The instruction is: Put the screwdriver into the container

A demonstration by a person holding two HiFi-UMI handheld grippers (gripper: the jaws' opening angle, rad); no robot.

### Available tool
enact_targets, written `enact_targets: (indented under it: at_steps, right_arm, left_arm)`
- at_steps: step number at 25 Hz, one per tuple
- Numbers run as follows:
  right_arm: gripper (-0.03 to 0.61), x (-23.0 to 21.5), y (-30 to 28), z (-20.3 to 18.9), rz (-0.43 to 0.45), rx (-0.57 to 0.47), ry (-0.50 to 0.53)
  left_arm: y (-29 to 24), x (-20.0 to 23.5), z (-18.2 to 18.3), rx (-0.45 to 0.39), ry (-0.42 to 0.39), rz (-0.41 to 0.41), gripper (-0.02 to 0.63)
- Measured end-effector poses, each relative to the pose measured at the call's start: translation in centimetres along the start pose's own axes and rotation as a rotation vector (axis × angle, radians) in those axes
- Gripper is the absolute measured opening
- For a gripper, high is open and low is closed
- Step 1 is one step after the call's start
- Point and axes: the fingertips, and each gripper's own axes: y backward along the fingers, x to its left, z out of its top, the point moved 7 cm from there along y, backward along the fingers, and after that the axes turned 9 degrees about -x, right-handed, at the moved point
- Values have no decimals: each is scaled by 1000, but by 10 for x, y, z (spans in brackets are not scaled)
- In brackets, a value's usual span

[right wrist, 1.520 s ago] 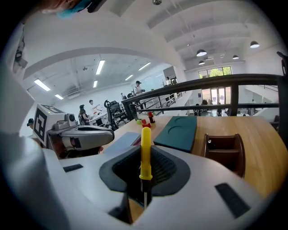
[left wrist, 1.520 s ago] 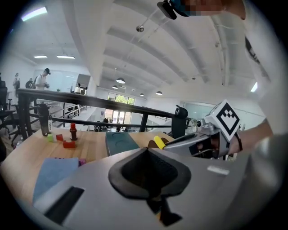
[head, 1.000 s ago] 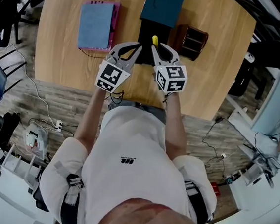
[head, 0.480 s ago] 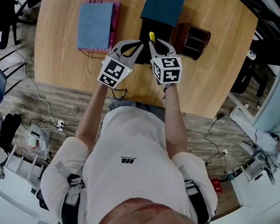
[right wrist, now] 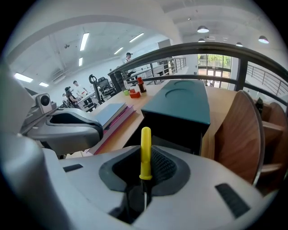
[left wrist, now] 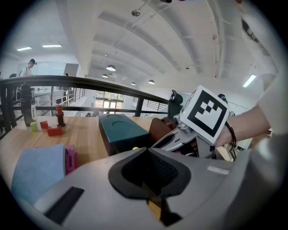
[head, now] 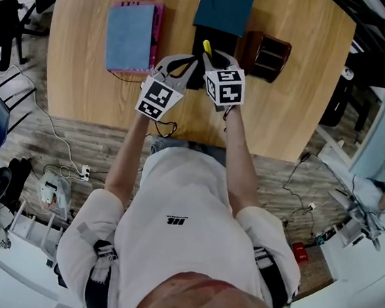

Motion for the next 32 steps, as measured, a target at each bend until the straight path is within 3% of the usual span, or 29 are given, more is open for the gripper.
enact_targets:
  at_steps: [13, 32]
  right_arm:
    - [63, 1, -18, 1, -45, 110, 100]
    - [64, 4, -44, -6, -49, 156, 52]
  left_arm:
    - [1, 5, -6, 7, 13, 15, 9]
    - [8, 10, -12, 14, 20, 32, 9]
